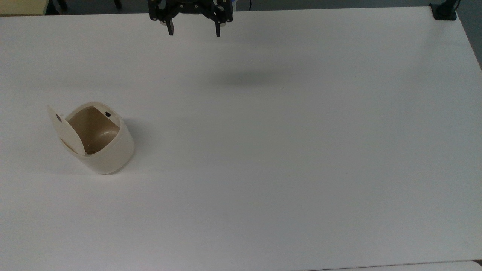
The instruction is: Close the trash bin
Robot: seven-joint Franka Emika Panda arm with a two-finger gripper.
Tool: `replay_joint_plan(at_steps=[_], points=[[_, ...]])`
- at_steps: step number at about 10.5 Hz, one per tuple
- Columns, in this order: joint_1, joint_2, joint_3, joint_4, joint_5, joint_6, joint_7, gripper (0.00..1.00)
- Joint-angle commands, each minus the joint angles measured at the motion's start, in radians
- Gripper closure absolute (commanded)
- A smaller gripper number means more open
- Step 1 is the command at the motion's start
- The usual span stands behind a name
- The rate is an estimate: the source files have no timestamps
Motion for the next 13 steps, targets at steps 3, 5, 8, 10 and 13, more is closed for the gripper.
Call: replay_joint_plan(at_steps=[3, 5, 8, 10, 13], points=[[-0.005, -0.019, -0.002, -0.016, -0.013, -0.009, -0.02, 0.0], [-0.002, -0.018, -0.002, -0.018, -0.013, -0.009, -0.019, 0.0], [0.001, -0.016, -0.002, -0.018, -0.013, -0.006, -0.019, 0.0], [0.003, -0.015, -0.002, -0.019, -0.028, -0.004, -0.019, 0.0], [0.003, -0.015, -0.001, -0.021, -0.048, 0.019, -0.023, 0.21]])
